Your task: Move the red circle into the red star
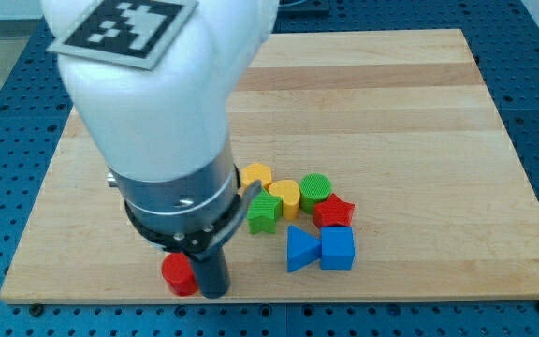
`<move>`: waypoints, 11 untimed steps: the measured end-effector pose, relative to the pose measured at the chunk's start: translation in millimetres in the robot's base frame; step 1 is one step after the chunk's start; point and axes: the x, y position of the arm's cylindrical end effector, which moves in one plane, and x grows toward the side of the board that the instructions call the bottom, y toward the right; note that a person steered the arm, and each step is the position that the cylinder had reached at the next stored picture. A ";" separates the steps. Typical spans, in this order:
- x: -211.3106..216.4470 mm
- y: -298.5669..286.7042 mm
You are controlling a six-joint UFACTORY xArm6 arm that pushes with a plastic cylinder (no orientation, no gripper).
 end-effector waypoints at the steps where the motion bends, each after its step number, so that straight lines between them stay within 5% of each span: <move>1: -42.9 -0.2; 2: -95.1 1.9; 5: -100.7 -66.2; 6: -92.4 -126.1; 7: -18.3 -179.9; 10: 5.1 -123.7; 11: 3.6 -35.1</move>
